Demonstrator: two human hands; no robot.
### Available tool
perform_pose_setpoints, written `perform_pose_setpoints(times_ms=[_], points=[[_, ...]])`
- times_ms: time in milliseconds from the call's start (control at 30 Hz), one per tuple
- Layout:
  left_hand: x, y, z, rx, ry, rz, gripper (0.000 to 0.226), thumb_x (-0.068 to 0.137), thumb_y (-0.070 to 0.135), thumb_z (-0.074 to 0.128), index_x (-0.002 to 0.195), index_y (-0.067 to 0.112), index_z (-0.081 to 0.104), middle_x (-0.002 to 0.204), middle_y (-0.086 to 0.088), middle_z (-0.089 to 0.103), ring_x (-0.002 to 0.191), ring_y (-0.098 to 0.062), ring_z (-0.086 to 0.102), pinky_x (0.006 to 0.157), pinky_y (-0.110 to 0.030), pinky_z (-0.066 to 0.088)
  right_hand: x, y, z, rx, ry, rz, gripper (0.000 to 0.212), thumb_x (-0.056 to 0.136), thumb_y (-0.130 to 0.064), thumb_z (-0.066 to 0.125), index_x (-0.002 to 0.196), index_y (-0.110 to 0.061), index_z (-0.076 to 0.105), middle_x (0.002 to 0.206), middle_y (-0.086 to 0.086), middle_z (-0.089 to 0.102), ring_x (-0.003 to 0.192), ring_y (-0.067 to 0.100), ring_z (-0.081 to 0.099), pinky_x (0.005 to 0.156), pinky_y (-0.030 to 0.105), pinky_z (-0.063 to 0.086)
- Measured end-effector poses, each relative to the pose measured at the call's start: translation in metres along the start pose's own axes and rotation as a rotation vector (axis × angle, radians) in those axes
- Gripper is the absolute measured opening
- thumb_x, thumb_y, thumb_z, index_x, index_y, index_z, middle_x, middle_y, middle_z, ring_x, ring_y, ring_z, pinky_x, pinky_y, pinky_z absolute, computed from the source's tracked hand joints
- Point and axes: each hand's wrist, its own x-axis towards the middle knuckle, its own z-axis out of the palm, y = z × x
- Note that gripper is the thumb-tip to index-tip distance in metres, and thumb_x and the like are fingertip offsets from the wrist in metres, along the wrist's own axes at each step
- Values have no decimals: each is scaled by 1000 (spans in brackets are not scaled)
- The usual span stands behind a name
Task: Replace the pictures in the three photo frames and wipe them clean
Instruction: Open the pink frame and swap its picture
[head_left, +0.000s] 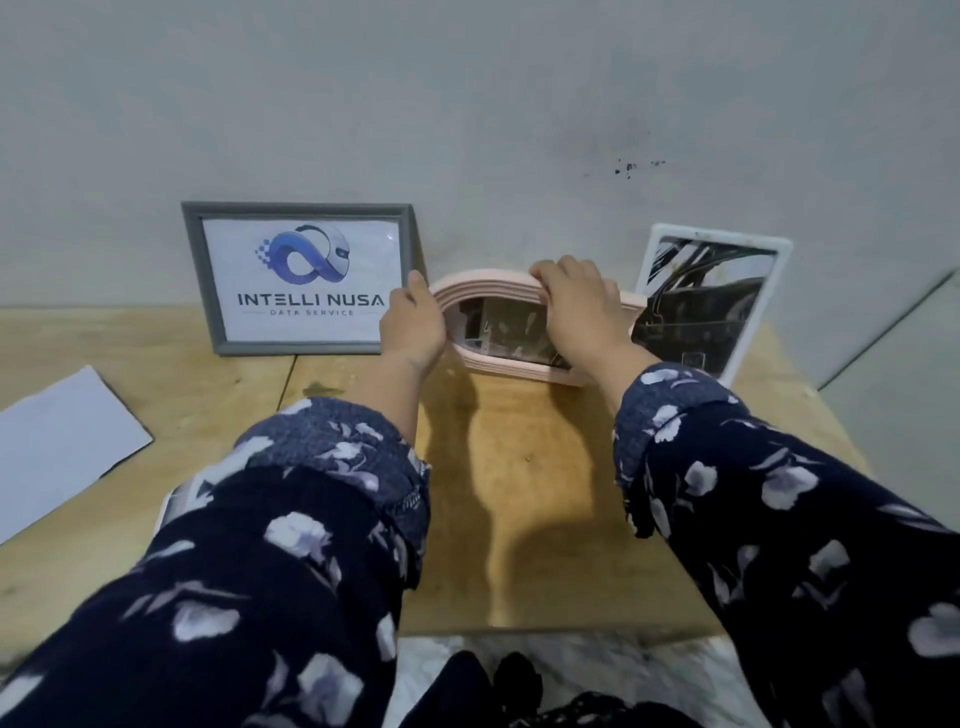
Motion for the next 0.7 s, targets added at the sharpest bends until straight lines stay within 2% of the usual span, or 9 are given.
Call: perform_pose_setpoints(times_ms=[67,167,267,400,567,700], points=[[-19,-15,-7,90,-31,-8,66,102,48,11,136,4,45,138,-19,48,126,-36,45,107,-41,34,-30,-10,3,-72,-1,-46,45,89,0,44,128,-20,50,119,7,54,110,30,46,85,40,35],[-44,-40,-17,158,-100,-5,65,102,47,10,138,5,43,141,-18,45,129,-34,43,107,-40,31,-74,-17,9,-131,32,-99,43,87,1,48,124,-20,53,112,7,56,103,31,48,83,40,36],[-64,-61,-26,209,-138,-4,60,102,46,13,139,8,43,142,-16,45,130,-34,41,107,-40,30,-117,-21,17,-144,40,-160,28,90,-13,55,117,-20,58,106,5,59,98,29,52,83,41,40],[-85,-91,-28,307,-174,-18,55,103,42,19,133,7,50,138,-17,50,128,-35,44,105,-39,33,-166,-26,35,-136,-11,-220,25,88,-23,60,113,-22,60,106,1,61,100,23,55,89,38,42],[-100,-128,-23,386,-252,-59,47,99,43,32,128,14,55,130,-15,56,121,-35,48,103,-45,41,-204,-27,61,-163,-166,-197,24,87,-20,60,111,-21,59,107,2,59,102,24,54,87,35,42],[-106,-143,-22,490,-300,-73,46,94,36,42,134,14,50,133,-13,53,125,-34,45,105,-47,40,-214,-23,70,-50,-328,-126,27,94,-20,52,121,-21,55,116,1,55,110,23,48,90,33,37]])
